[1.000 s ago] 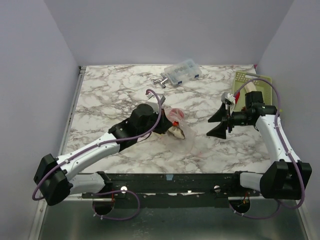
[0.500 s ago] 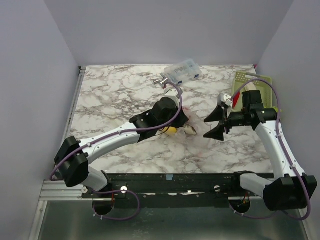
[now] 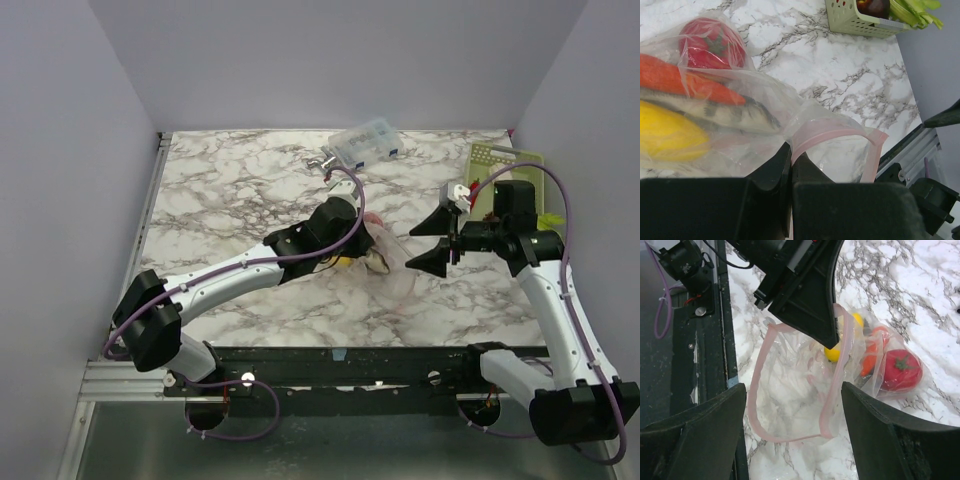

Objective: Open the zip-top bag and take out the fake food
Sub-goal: Pick up the fake fruit from the zipper food storage bag.

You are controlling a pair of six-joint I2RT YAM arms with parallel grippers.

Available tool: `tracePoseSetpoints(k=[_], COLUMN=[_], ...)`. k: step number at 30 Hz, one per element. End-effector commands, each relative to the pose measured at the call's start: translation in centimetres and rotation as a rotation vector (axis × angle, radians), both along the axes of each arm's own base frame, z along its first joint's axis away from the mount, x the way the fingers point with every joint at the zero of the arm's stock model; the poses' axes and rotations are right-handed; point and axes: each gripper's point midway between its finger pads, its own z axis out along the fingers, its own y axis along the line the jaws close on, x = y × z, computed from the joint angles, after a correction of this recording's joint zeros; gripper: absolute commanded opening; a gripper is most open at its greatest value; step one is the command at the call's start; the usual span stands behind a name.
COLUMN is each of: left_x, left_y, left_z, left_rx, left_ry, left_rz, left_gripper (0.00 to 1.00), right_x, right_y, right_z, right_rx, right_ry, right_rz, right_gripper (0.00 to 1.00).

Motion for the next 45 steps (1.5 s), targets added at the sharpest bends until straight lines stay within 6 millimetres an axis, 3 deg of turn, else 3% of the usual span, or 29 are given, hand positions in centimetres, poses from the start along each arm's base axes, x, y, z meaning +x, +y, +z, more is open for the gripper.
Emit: tracePoseSetpoints(k=[1,4,10,17,22,26,30,39,45], left_x=[0.4,0.3,0.2,0.0,-0.3,-0.6,-1.3,-3.3,-3.8], left_y=[-0.3,-0.8,-2.1,-2.9,-3.3,-4.0,-4.6,-4.9,-2.9], left_z=[1.2,1.3,1.6,1.8,1.7,2.0,2.3,3.0,4.1], left_rx=[-0.025,-0.031,-0.045,-0.056,-0.069,-0.095,-0.129,-0.215,-0.235], left_ry=[-0.004,0.007,0.026,0.032,0.041,0.046,0.046,0.016,-0.062], left_rz=[0.027,0.007,-0.025,-0.046,-0.063,-0.095,-0.148,-0.268,-0.289], left_gripper=[0.00,0.00,0.00,0.00,0.00,0.00,0.00,0.43,0.68], right_x=[-1.4,-1.3,-1.3,2.8,5.1,5.5,6.1,7.5,7.8], right_y=[0.7,0.8,1.9,1.5,0.7,0.6,0.4,-0.8,-0.9], right_z=[0.3,-1.8,-3.7,-6.4,-7.6,-9.3,-9.8,-10.9,-12.1], right_rx=[0.037,-0.023,-0.115,-0.227,-0.249,-0.242,-0.213,-0.195,-0.184], right_ry=[0.024,0.047,0.007,-0.001,-0.019,0.004,0.004,0.036,0.097], right_rz=[0.051,0.036,0.068,-0.095,-0.219,-0.256,-0.320,-0.481,-0.500], right_gripper=[0.79,0.77,0.67,0.50,0.47,0.47,0.48,0.49,0.49])
